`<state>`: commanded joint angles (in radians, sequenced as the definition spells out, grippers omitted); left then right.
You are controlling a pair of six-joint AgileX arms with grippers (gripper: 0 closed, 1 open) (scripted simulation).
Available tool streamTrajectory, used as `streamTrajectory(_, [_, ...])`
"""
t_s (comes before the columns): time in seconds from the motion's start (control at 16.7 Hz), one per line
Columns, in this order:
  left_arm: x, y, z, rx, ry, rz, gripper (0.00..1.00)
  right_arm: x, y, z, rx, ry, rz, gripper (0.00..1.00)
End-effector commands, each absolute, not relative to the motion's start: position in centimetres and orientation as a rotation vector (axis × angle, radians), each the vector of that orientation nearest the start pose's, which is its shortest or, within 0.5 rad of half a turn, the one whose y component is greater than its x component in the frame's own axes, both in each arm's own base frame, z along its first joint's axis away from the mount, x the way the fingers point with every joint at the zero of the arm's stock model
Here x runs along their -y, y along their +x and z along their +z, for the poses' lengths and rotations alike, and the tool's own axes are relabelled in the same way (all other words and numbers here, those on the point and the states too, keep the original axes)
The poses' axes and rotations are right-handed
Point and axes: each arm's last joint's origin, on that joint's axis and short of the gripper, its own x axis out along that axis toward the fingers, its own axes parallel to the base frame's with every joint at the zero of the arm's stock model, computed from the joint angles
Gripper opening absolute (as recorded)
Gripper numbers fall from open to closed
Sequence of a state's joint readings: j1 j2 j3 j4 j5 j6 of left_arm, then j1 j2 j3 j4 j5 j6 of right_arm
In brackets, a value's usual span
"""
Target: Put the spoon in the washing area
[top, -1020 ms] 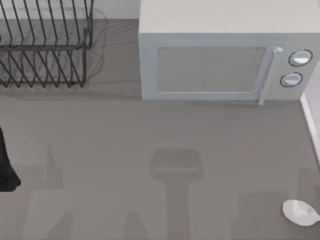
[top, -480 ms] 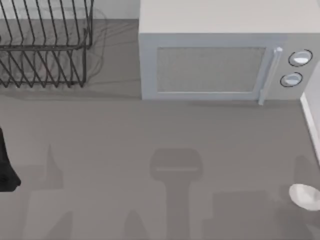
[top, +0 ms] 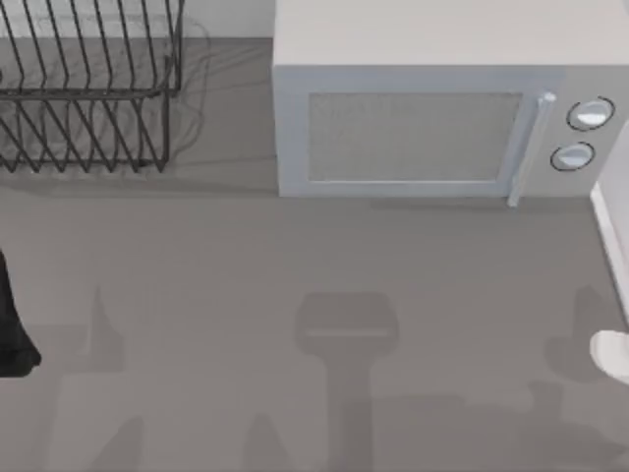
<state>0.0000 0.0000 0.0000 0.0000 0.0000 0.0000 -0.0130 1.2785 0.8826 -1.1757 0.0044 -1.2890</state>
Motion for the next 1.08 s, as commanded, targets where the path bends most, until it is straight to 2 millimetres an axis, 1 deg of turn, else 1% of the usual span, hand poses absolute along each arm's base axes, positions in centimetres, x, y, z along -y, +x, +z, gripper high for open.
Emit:
streamTrajectory(0.24, [0.1,10.6,16.0,0.0,0.0,0.0,1.0,0.2,20.1,21.4,-1.346,-0.982,0.986,0.0])
streamTrajectory(0.36, [0.1,10.6,16.0,0.0,0.0,0.0,1.0,0.5,21.3,21.8,-1.359,-0.959,0.978,0.0])
streamTrajectory(0.48, [0.1,10.6,16.0,0.0,0.0,0.0,1.0,1.0,23.3,22.4,-1.375,-0.923,0.961,0.0])
streamTrajectory(0.66, [0.1,10.6,16.0,0.0,0.0,0.0,1.0,2.3,27.7,23.7,-1.397,-0.865,0.929,0.0])
streamTrajectory(0.9, [0.1,10.6,16.0,0.0,0.0,0.0,1.0,4.7,35.2,24.7,-1.416,-0.803,0.892,0.0])
streamTrajectory(1.08, [0.1,10.6,16.0,0.0,0.0,0.0,1.0,6.5,40.5,24.7,-1.41,-0.793,0.873,0.0])
